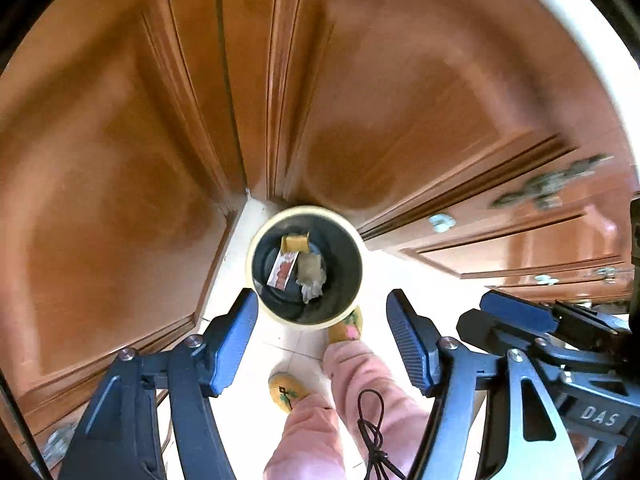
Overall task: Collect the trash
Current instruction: 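Carry the packet and loofah over the bin and open both grippers, then raise both tools back over the counter toward the plastic bag and bottle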
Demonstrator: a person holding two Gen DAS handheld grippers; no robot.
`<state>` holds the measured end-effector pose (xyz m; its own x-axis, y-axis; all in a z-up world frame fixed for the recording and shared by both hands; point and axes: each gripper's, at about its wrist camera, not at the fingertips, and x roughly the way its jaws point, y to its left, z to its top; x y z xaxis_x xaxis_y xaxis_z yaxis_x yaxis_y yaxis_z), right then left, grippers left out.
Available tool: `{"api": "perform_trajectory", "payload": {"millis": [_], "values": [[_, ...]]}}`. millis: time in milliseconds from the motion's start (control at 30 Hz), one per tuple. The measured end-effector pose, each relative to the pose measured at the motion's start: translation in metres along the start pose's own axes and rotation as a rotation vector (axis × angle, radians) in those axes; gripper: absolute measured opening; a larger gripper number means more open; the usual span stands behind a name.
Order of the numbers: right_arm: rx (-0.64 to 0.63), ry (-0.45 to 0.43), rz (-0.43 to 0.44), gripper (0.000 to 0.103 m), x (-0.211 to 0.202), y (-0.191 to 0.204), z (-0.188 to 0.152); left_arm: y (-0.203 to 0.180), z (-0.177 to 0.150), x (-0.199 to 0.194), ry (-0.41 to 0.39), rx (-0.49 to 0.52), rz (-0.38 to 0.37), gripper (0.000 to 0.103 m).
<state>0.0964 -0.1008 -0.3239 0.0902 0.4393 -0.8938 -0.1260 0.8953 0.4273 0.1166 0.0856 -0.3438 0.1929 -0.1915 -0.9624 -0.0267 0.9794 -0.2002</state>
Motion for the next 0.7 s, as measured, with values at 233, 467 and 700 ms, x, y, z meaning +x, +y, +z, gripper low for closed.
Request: {"api": "perform_trajectory", "payload": {"millis": [233, 467, 700], "values": [[-0.056, -0.171, 0.010, 0.041, -0.127, 0.043, 0.020, -0.035, 0.024, -0.127, -0.139, 0.087, -0.041, 0.065], [-0.080, -0.335, -0.021, 0.040, -0.219, 0.061, 0.040, -0.067, 0.056, -0.235, -0.363, 0.158, -0.087, 0.076], [-0.065, -0.409, -0.067, 0.040, -0.270, 0.058, 0.066, -0.097, 0.096, -0.291, -0.487, 0.220, -0.082, 0.082]]}}
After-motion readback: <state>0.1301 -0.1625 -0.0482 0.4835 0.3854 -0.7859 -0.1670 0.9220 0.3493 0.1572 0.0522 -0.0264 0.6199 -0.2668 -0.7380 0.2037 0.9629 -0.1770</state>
